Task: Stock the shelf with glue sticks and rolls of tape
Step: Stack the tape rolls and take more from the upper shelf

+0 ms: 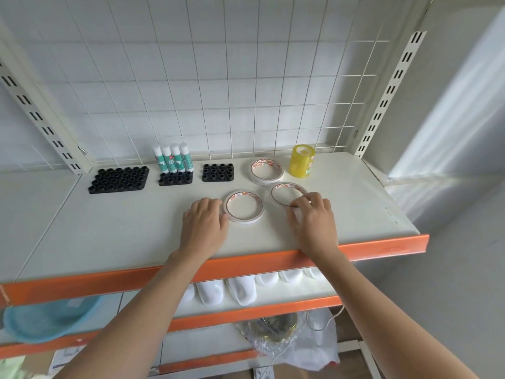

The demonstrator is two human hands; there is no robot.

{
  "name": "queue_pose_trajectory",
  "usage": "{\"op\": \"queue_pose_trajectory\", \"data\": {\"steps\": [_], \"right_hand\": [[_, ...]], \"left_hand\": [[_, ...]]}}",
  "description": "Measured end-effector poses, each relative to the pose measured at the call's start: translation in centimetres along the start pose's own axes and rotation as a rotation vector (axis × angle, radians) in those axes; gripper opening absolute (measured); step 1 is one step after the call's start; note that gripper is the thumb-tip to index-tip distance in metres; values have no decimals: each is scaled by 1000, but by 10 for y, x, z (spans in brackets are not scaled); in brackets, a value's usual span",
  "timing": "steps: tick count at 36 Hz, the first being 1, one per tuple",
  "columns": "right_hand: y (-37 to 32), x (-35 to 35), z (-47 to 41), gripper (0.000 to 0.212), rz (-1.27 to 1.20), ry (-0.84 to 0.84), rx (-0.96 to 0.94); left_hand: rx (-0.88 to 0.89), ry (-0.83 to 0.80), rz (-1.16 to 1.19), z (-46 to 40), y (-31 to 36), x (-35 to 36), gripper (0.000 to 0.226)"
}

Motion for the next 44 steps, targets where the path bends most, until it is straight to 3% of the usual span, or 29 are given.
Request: {"op": "queue_pose_trajectory", "data": {"steps": [3, 10, 18, 26, 44], "right_hand": [[-2, -6, -2, 22, -46, 61, -28], [-19, 0, -33, 11, -105, 50, -62], [-30, 42, -71, 20, -83, -112, -23], [-24, 67, -75, 27, -74, -239, 86], [-21, 79, -71, 26, 12, -292, 55]], "left_hand": [[40, 6, -54, 1, 0, 4, 18], [71, 70, -87, 0, 0, 7, 17], [96, 112, -49, 1, -3, 8, 36], [61, 98, -34, 0, -4, 7, 36], [54, 103, -31, -1, -3, 7, 37]]}}
Point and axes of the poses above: each hand's wrist, its own z-axis away from the middle knuckle, its own x-axis out of the palm, y = z × x, the point moved 7 cm from there along -z, towards the middle knuckle, and after that the axes turned 2 degrees about y, right-handed, at the moved point
